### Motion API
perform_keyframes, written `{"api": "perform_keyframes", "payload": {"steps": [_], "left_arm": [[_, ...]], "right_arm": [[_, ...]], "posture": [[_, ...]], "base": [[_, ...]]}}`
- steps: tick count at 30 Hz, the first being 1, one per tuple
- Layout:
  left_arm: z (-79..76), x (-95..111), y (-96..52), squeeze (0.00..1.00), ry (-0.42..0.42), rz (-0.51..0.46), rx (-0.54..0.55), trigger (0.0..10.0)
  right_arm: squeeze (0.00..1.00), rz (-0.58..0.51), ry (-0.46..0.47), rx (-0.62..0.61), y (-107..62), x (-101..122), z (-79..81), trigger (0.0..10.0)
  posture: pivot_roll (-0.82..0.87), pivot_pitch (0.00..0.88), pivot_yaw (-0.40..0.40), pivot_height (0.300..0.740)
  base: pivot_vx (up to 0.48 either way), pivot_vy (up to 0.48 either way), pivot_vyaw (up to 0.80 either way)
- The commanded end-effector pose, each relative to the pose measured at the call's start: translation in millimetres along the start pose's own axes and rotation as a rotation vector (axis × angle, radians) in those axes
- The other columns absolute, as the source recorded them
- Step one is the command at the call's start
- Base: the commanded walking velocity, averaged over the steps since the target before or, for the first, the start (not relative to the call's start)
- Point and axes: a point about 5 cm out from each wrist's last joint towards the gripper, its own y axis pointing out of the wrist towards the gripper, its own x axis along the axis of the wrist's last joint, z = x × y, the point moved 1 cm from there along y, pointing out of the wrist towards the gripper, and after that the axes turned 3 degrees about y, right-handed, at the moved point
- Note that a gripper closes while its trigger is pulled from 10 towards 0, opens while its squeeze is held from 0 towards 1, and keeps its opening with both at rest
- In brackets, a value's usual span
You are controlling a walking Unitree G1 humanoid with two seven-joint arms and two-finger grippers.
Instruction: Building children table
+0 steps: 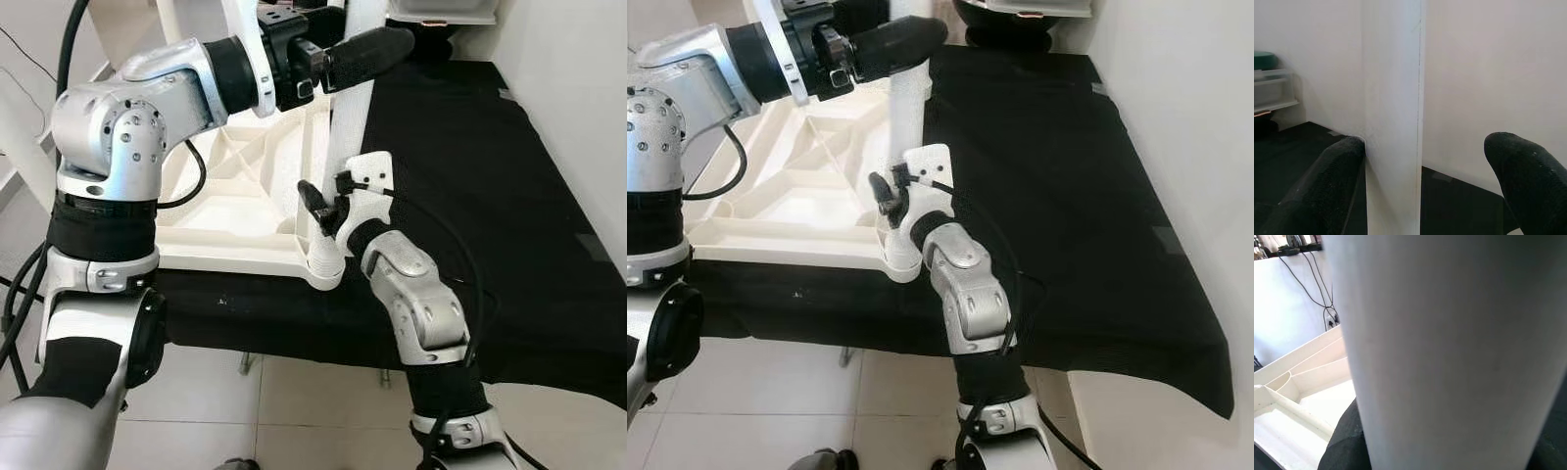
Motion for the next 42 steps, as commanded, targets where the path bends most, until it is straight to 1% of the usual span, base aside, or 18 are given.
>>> {"api": "perform_keyframes", "payload": {"steps": [1,2,3,4,5,6,7,8,9,10,17,18,26,27,29,30,41,42], "left_arm": [[-3.1,1,-1.6,0.0,0.018,-0.004,-0.026,10.0],[-2.8,0,-1.6,0.0,0.011,-0.007,-0.025,9.0],[-2.8,-1,-1.7,0.0,0.006,-0.006,-0.025,3.1],[-2.8,-2,-1.9,0.0,0.005,0.001,-0.024,1.7],[-2.9,-4,-2.1,0.0,0.001,0.01,-0.024,1.7],[-2.8,-6,-2.3,0.0,0.0,0.019,-0.021,3.3],[-2.8,-6,-2.3,0.0,0.0,0.019,-0.021,3.3],[-2.6,-7,-2.5,0.0,0.002,0.027,-0.018,4.0],[-2.3,-8,-2.7,0.0,0.001,0.032,-0.015,5.8],[-1.6,-9,-3.0,0.0,0.003,0.038,-0.008,10.0],[-0.5,-10,-2.8,0.0,0.004,0.042,0.001,10.0],[0.1,-10,-1.2,0.0,0.005,0.041,-0.002,10.0],[-1.3,-9,4.2,0.0,0.011,0.043,-0.021,10.0],[-1.8,-8,4.8,0.0,0.011,0.038,-0.025,4.0],[-2.0,-7,5.2,0.0,0.012,0.035,-0.027,4.0],[-2.7,-6,5.5,0.0,0.013,0.031,-0.032,0.0],[-0.9,0,0.0,0.0,0.025,0.033,-0.02,0.0],[-0.8,1,-1.0,0.0,0.023,0.027,-0.024,0.0]], "right_arm": [[0.0,0.054,0.049,-0.02,-4.0,-13,-4.9,0.0],[0.0,0.04,0.05,-0.004,-4.6,-10,-2.4,0.0],[0.0,0.025,0.05,0.011,-5.4,-8,0.3,0.0],[0.0,0.01,0.05,0.034,-6.0,-5,3.8,0.0],[0.0,-0.005,0.051,0.058,-6.6,-3,7.5,0.0],[0.0,-0.019,0.049,0.081,-7.1,-1,10.9,0.0],[0.0,-0.019,0.049,0.081,-7.1,-1,10.9,0.0],[0.0,-0.033,0.049,0.106,-7.7,1,14.3,0.0],[0.0,-0.053,0.043,0.142,-9.1,4,19.2,0.0],[0.0,-0.076,0.035,0.185,-11.0,7,24.9,0.0],[0.0,-0.132,-0.007,0.291,-18.5,12,39.9,0.0],[0.0,-0.151,-0.047,0.366,-23.3,14,50.1,0.0],[0.0,-0.17,-0.138,0.438,-27.7,15,60.5,0.0],[0.0,-0.175,-0.172,0.437,-27.3,16,60.3,0.0],[0.0,-0.178,-0.195,0.437,-27.2,16,60.1,0.0],[0.0,-0.181,-0.235,0.434,-26.7,16,59.3,0.0],[0.0,-0.185,-0.409,0.383,-19.9,17,46.3,0.0],[0.0,-0.188,-0.405,0.376,-18.5,19,43.9,1.4]], "posture": [[-0.01,0.146,-0.038,0.74],[-0.02,0.145,-0.036,0.74],[-0.02,0.145,-0.036,0.74],[-0.02,0.146,-0.033,0.74],[-0.02,0.146,-0.032,0.74],[-0.02,0.146,-0.031,0.74],[-0.02,0.146,-0.031,0.74],[-0.02,0.145,-0.03,0.74],[-0.02,0.146,-0.028,0.74],[-0.02,0.147,-0.026,0.74],[-0.02,0.148,-0.024,0.74],[-0.02,0.149,-0.019,0.74],[-0.02,0.148,-0.016,0.74],[-0.02,0.147,-0.014,0.74],[-0.02,0.147,-0.014,0.74],[-0.01,0.147,-0.015,0.74],[-0.01,0.144,-0.021,0.74],[0.0,0.142,-0.023,0.74]], "base": [[0.0,0.0,0.0],[0.0,0.0,0.0],[0.0,0.0,0.0],[0.0,0.0,0.0],[0.0,0.0,0.0],[0.0,0.0,0.0],[0.0,0.0,0.0],[0.0,0.0,0.0],[0.0,0.0,0.0],[0.0,0.0,0.0],[0.0,0.0,0.0],[0.0,0.0,0.0],[0.0,0.0,0.0],[0.0,0.0,0.0],[0.0,0.0,0.0],[0.0,0.0,0.0],[0.0,0.0,0.0],[0.0,0.0,0.0]]}}
